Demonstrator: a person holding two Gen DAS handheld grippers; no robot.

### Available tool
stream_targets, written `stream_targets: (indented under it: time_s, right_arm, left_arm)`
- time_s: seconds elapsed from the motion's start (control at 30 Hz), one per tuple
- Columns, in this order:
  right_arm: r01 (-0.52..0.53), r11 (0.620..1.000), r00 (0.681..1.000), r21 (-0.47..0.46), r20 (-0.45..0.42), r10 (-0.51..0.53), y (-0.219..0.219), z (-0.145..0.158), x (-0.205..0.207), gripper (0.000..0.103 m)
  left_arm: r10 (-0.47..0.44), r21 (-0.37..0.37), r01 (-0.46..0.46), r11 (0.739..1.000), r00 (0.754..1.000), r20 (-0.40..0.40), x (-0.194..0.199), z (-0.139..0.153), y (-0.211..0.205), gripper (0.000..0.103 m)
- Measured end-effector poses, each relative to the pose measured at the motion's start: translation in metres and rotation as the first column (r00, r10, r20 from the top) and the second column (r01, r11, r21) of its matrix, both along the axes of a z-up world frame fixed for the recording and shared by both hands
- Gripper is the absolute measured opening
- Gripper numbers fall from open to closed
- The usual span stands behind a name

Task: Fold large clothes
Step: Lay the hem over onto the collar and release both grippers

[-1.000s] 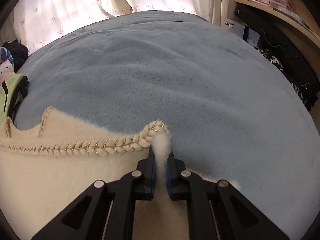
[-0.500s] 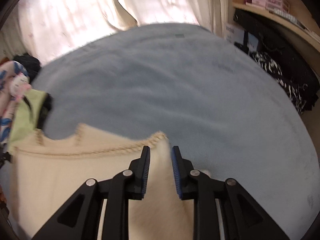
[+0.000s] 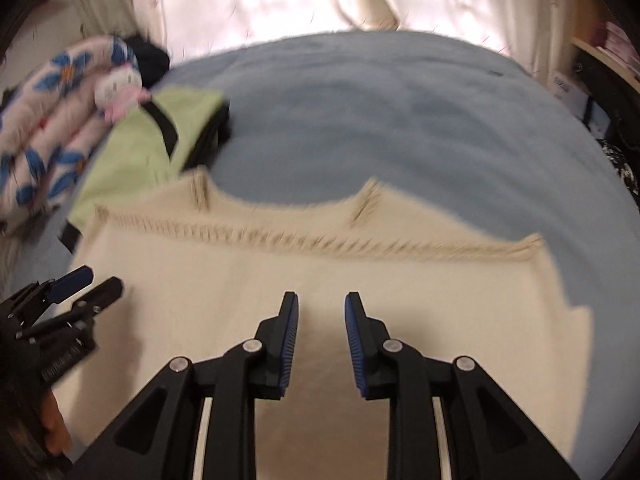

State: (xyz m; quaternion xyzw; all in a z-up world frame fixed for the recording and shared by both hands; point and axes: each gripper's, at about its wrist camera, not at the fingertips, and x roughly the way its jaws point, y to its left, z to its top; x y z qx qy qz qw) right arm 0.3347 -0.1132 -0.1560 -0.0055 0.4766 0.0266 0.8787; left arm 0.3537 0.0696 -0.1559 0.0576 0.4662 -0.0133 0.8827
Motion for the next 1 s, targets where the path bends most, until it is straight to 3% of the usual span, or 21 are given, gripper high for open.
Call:
stream_targets:
  time_s: [0.03, 0.1, 0.2, 0.23, 0.3, 0.4, 0.53, 0.63, 0.77, 0.9, 1.0]
  right_arm:
    - [0.012, 0.999, 1.0, -0.035, 0.0, -0.012, -0.001, -0.009, 0.0, 0.024]
    - [0.022, 0.998, 0.999, -0.056, 0.038, -0.019, -0.017, -0.015, -0.001, 0.024]
    - [0.124, 0.979, 0.991, -0.162, 0.077, -0.112, -0.053, -0.012, -0.005, 0.025]
    - [0.162, 0.968, 0.985, -0.193, 0.09, -0.147, -0.071, -0.012, -0.007, 0.028]
    - [0.265, 0.938, 0.964, -0.225, 0.09, -0.251, -0.12, -0.016, -0.016, 0.045]
    - [0.346, 0.925, 0.938, -0.158, 0.063, -0.341, -0.175, -0.017, -0.037, 0.045]
    - [0.371, 0.925, 0.928, -0.08, 0.056, -0.367, -0.195, 0.0, -0.063, 0.045]
    - [0.372, 0.926, 0.927, -0.064, 0.078, -0.367, -0.186, 0.018, -0.083, 0.045]
    - [0.296, 0.955, 0.948, 0.023, 0.111, -0.297, -0.149, 0.045, -0.107, 0.046]
    - [0.168, 0.984, 0.975, 0.065, 0.135, -0.175, -0.086, 0.062, -0.135, 0.045]
    - [0.097, 0.991, 0.985, 0.086, 0.136, -0.108, -0.049, 0.058, -0.146, 0.045]
  left_arm:
    - [0.0, 0.005, 0.0, 1.0, 1.0, 0.013, -0.001, -0.004, 0.0, 0.05]
    - [-0.006, 0.023, 0.005, 1.0, 0.998, 0.06, -0.002, -0.007, 0.004, 0.068]
    - [-0.013, 0.015, 0.012, 1.0, 0.997, 0.079, 0.003, -0.009, 0.025, 0.072]
    - [-0.006, 0.026, 0.003, 1.0, 0.996, 0.085, 0.005, -0.01, 0.035, 0.073]
    - [0.022, 0.026, -0.024, 0.999, 0.996, 0.088, 0.009, -0.012, 0.06, 0.077]
    - [0.108, -0.053, -0.104, 0.993, 0.992, 0.065, 0.007, -0.013, 0.097, 0.081]
    - [0.189, -0.104, -0.186, 0.977, 0.982, 0.017, 0.003, -0.01, 0.124, 0.081]
    - [0.224, -0.096, -0.223, 0.97, 0.974, 0.004, -0.011, 0.003, 0.129, 0.081]
    - [0.198, -0.08, -0.196, 0.977, 0.98, 0.021, -0.051, 0.032, 0.115, 0.081]
    - [0.107, -0.168, -0.098, 0.981, 0.993, 0.045, -0.098, 0.061, 0.087, 0.081]
    - [0.077, -0.212, -0.055, 0.976, 0.993, 0.094, -0.124, 0.07, 0.066, 0.081]
